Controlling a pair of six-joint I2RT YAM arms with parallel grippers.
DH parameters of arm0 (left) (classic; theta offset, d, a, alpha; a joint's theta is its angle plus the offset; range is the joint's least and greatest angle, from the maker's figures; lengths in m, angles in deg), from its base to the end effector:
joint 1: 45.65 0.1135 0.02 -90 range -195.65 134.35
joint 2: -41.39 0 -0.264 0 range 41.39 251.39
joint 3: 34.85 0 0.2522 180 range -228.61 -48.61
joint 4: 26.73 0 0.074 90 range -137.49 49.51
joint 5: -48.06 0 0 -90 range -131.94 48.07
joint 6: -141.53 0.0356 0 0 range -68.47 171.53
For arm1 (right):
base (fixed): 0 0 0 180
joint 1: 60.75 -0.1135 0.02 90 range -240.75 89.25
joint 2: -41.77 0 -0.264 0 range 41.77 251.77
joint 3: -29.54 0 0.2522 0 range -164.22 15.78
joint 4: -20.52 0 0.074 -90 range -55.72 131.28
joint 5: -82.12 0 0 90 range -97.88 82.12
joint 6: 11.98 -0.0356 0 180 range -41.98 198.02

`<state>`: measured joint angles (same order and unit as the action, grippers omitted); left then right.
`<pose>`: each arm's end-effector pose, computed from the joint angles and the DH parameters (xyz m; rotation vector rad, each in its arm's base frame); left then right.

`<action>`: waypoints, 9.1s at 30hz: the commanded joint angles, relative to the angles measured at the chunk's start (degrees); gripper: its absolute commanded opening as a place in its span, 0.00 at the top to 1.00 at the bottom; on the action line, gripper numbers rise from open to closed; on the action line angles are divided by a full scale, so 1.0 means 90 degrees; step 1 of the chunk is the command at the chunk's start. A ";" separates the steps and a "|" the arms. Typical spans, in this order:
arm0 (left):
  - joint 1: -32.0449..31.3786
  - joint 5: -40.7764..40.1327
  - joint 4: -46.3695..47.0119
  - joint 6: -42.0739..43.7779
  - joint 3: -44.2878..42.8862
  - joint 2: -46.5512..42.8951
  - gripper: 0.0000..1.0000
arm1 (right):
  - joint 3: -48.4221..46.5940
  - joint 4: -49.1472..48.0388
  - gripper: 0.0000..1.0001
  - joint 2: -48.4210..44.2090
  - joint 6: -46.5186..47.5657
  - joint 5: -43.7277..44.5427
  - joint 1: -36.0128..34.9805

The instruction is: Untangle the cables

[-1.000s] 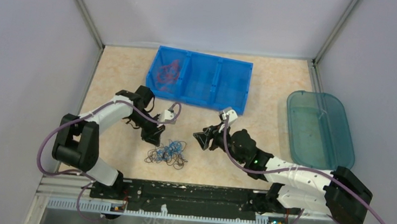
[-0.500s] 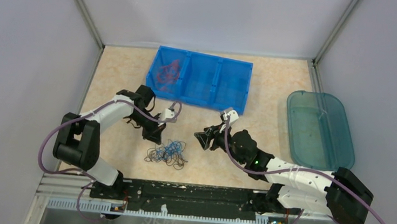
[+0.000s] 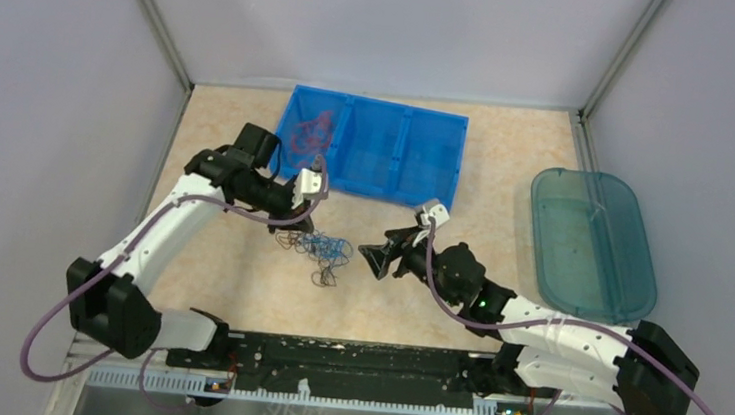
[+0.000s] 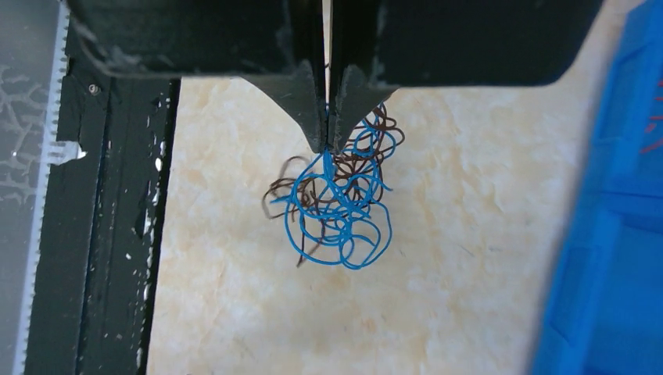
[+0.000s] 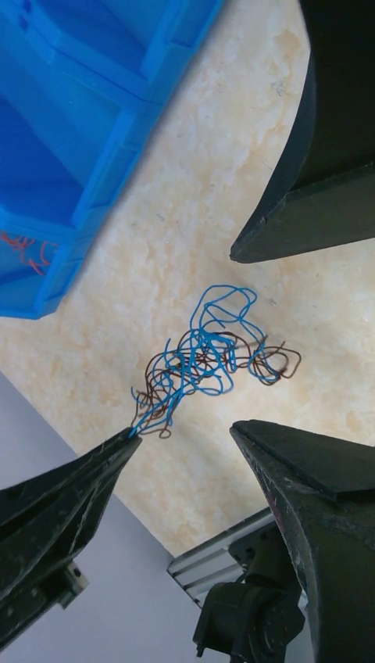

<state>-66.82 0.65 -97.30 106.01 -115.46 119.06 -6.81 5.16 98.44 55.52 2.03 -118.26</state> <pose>0.2278 -0.1141 0.2917 1.6561 1.8243 -0.7782 0.1234 0.1824 0.2371 -0.3899 1.6944 0.9066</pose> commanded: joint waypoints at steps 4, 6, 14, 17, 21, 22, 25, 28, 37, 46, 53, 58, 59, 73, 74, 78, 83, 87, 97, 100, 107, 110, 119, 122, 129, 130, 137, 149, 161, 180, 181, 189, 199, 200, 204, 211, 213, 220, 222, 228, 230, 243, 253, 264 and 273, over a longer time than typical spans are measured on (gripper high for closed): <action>-0.0379 0.0738 -0.0304 -0.0584 -0.0640 -0.0856 1.00 | -0.0752 -0.0220 0.20 -0.0456 0.0903 -0.0617 0.0053; -0.0467 0.0836 -0.0268 -0.0780 -0.0778 -0.0911 1.00 | -0.0957 -0.0346 0.19 -0.0344 0.1076 -0.1065 0.0053; -0.0804 0.0990 -0.0139 -0.1295 -0.1240 -0.0972 1.00 | -0.1701 -0.0885 0.24 0.0644 0.1098 -0.2324 0.0038; -0.0899 0.1068 -0.0111 -0.1542 -0.1370 -0.1016 1.00 | -0.1816 -0.1056 0.28 0.0960 0.1083 -0.2329 0.0002; -0.0966 0.1178 -0.0028 -0.1826 -0.1497 -0.1135 1.00 | -0.1964 -0.0999 0.34 0.1181 0.1215 -0.2077 -0.0074; -0.0981 0.1217 -0.0018 -0.1891 -0.1520 -0.1148 1.00 | -0.1984 -0.0981 0.35 0.1211 0.1278 -0.1906 -0.0111; -0.1022 0.1373 -0.0008 -0.2114 -0.1570 -0.1159 1.00 | -0.1998 -0.1065 0.41 0.1266 0.1495 -0.1145 -0.0252; -0.1064 0.1507 0.0041 -0.2346 -0.1604 -0.1177 1.00 | -0.1916 -0.1449 0.42 0.1337 0.1726 -0.0583 -0.0399; -0.1135 0.1738 0.0465 -0.2997 -0.1944 -0.1131 1.00 | -0.1900 -0.2131 0.42 0.1969 0.1731 -0.0114 -0.0680; -0.1208 0.1762 0.0971 -0.3449 -0.3214 -0.0868 1.00 | -0.0494 -0.3257 0.43 0.2489 0.1174 0.0595 -0.0730; -0.1237 0.1735 0.1763 -0.3940 -0.3518 -0.0963 1.00 | -0.0058 -0.3529 0.42 0.2585 0.0947 0.0791 -0.0728; -0.1234 0.1550 0.1928 -0.3876 -0.3842 -0.0945 1.00 | 0.0101 -0.3613 0.42 0.2564 0.0810 0.0842 -0.0736; -0.1232 0.1488 0.1964 -0.3853 -0.3898 -0.0938 1.00 | 0.0141 -0.3643 0.42 0.2513 0.0795 0.0861 -0.0729; -0.1237 -0.0789 0.3881 -0.3448 -0.2408 -0.1207 1.00 | 0.0516 -0.1785 0.30 0.0313 0.0556 0.2043 -0.0477; -0.1235 -0.1162 0.4166 -0.3440 -0.2182 -0.1190 1.00 | 0.0554 -0.1670 0.29 0.0198 0.0541 0.2218 -0.0468; -0.1236 -0.1879 0.4716 -0.3209 -0.1937 -0.0737 1.00 | 0.0769 -0.1432 0.27 -0.0329 0.0508 0.2711 -0.0441; -0.1232 -0.1956 0.5026 -0.3075 -0.1976 -0.0028 1.00 | 0.0859 -0.1312 0.27 -0.0841 0.0567 0.3068 -0.0389; -0.1237 -0.2669 0.5369 -0.2927 -0.2128 0.0650 1.00 | 0.0781 -0.1026 0.27 -0.1075 0.0672 0.3380 -0.0358; -0.1227 -0.4237 0.6001 -0.2173 -0.2786 0.2493 1.00 | 0.0752 -0.0905 0.27 -0.1283 0.0818 0.3375 -0.0034; -0.1223 -0.4577 0.6156 -0.1990 -0.2908 0.2838 1.00 | 0.0744 -0.0853 0.27 -0.1333 0.0822 0.3305 0.0026; -0.1175 -0.4965 0.6579 -0.1664 -0.2757 0.3267 0.96 | 0.0745 -0.0754 0.27 -0.1420 0.0811 0.3206 0.0060; -0.1179 -0.4851 0.6149 -0.1733 -0.2929 0.3381 0.33 | 0.0671 -0.0680 0.27 -0.1380 0.0858 0.2996 0.0062; -0.0947 -0.2457 0.3111 -0.2203 -0.3839 0.2595 0.00 | 0.0347 -0.0380 0.27 -0.1105 0.0815 0.1696 0.0063; -0.0824 -0.1775 0.2483 -0.1945 -0.3108 0.1778 0.00 | 0.0219 -0.0281 0.28 -0.0905 0.0985 0.0683 0.0062; -0.0187 -0.0759 0.2202 -0.1890 -0.1034 -0.0045 0.00 | -0.0686 0.0464 0.21 0.0441 0.2367 -0.2477 0.0053; -0.0038 -0.0623 0.2172 -0.1950 -0.0888 -0.0185 0.00 | -0.0860 0.0668 0.19 0.0672 0.2669 -0.2769 0.0053; 0.0474 -0.0384 0.1845 -0.1572 -0.0214 -0.1031 0.00 | -0.2630 0.2828 0.16 0.2714 0.4533 -0.3959 0.0053; 0.0816 -0.0194 0.1528 -0.1434 -0.0054 -0.1566 0.00 | -0.3553 0.2920 0.46 0.4628 0.4351 -0.3494 0.0143; 0.0837 -0.0042 0.1528 -0.1043 0.0697 -0.1656 0.03 | -0.1841 -0.0578 0.86 0.3584 0.0250 -0.1746 0.0569; -0.0678 -0.0953 0.2851 -0.1853 0.2225 -0.0803 0.30 | -0.1551 -0.0517 0.83 0.3906 -0.0914 -0.0661 0.0245; -0.0704 -0.0952 0.2941 -0.1882 0.2262 -0.0797 0.33 | -0.1600 -0.0486 0.81 0.3984 -0.0936 -0.0591 0.0232; -0.0769 -0.1229 0.2877 -0.1863 0.2288 -0.0734 0.34 | -0.1676 -0.0193 0.47 0.3896 -0.0640 -0.0090 0.0146; 0.0317 -0.0584 0.2212 -0.1766 0.1638 -0.0740 0.34 | -0.1889 0.0448 0.37 0.2581 0.1416 -0.0780 0.0305; 0.0347 -0.0548 0.2188 -0.1754 0.1649 -0.0748 0.34 | -0.1966 0.0485 0.37 0.2596 0.1613 -0.1059 0.0331; 0.0579 -0.0352 0.2265 -0.1968 0.1708 -0.0880 0.34 | -0.2293 0.0531 0.38 0.2890 0.2611 -0.2656 0.0364; 0.1436 -0.0146 0.2266 -0.1914 0.1734 -0.0909 0.34 | -0.3325 0.2066 0.40 0.3718 0.5130 -0.3711 0.0357; 0.1563 -0.0083 0.2199 -0.1904 0.1746 -0.0914 0.34 | -0.3630 0.2641 0.40 0.3933 0.5783 -0.3704 0.0334; 0.1928 -0.0015 0.2127 -0.1786 0.1809 -0.1022 0.34 | -0.4355 0.3978 0.41 0.4770 0.7513 -0.2619 -0.0062; 0.1984 0.0034 0.2060 -0.1790 0.1763 -0.1001 0.34 | -0.4372 0.3922 0.43 0.4876 0.7636 -0.2464 -0.0123; 0.1997 0.0112 0.1957 -0.1798 0.1703 -0.1006 0.34 | -0.4388 0.3573 0.62 0.5106 0.7831 -0.1962 -0.0337; 0.1996 0.0116 0.1947 -0.1763 0.1736 -0.1038 0.34 | -0.4321 0.3316 0.67 0.5003 0.7696 -0.2011 -0.0347; 0.1988 0.0823 0.1446 -0.1352 0.1892 -0.1286 0.34 | -0.3824 0.2192 1.00 0.4543 0.6614 -0.2309 -0.0374; 0.1807 0.1069 0.1759 -0.1005 0.2188 -0.0982 0.37 | -0.2856 0.1202 1.00 0.3954 0.5635 -0.2339 -0.0367; 0.0569 0.1075 0.2253 -0.1737 0.1681 0.0307 0.40 | -0.1847 -0.0659 1.00 0.3614 0.4825 -0.2025 -0.0368; 0.0498 0.1143 0.2523 -0.2048 0.1286 0.1147 0.46 | -0.1690 -0.0927 1.00 0.3637 0.4694 -0.2065 -0.0368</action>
<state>-62.01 8.74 -76.41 88.30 -102.46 128.26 -22.44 2.62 133.01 99.21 -16.31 -121.13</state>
